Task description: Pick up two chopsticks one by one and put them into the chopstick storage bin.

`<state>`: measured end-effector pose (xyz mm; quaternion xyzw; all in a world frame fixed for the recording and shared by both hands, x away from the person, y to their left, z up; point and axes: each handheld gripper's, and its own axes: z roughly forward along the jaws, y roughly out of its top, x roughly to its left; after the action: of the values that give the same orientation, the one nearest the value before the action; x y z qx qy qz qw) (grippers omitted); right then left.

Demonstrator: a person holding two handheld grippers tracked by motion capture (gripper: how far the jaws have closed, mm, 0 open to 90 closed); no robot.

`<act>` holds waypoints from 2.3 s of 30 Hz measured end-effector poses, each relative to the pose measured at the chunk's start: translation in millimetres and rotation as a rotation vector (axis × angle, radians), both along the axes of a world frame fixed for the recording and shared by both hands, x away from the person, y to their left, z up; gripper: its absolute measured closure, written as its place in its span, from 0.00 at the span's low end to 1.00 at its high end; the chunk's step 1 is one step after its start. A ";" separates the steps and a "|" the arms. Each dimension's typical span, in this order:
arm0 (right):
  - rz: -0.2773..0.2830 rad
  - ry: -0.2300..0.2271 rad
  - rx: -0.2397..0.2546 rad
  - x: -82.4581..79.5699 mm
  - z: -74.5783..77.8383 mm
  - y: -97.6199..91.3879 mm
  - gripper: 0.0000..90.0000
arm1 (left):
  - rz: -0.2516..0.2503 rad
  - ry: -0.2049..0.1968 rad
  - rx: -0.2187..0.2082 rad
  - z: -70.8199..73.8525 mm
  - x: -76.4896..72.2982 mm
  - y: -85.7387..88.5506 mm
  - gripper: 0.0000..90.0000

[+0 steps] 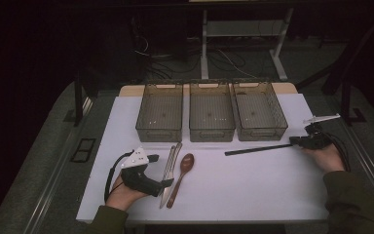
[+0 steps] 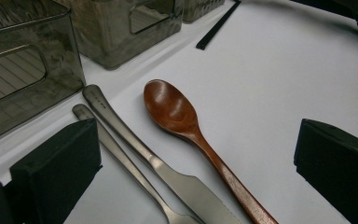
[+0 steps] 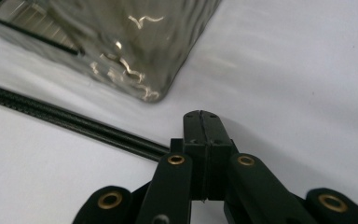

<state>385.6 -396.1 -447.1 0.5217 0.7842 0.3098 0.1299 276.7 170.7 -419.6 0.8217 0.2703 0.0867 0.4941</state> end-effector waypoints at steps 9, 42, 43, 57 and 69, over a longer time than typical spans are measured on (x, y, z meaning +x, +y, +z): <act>0.019 0.006 -0.016 -17.1 1.5 -3.5 0.99 | -0.003 0.001 0.002 0.4 -0.3 -0.4 0.00; 0.126 0.040 -0.038 -75.5 6.0 3.1 0.99 | 0.000 0.003 0.002 0.6 -1.2 -0.1 0.00; 0.129 0.038 -0.038 -76.5 6.0 2.9 0.99 | 0.000 0.004 0.002 0.3 -1.2 -0.3 0.00; 0.187 0.055 -0.046 -102.7 8.0 10.1 0.99 | -0.009 0.004 0.007 0.3 -1.5 -0.3 0.00; 0.248 0.077 -0.057 -125.8 10.0 21.5 0.99 | -0.021 0.015 0.018 -0.1 -1.6 -1.1 0.00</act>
<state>259.8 -374.6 -437.1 0.4283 0.8556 0.2808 0.0753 275.1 169.7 -419.7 0.8296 0.2647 0.0779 0.4854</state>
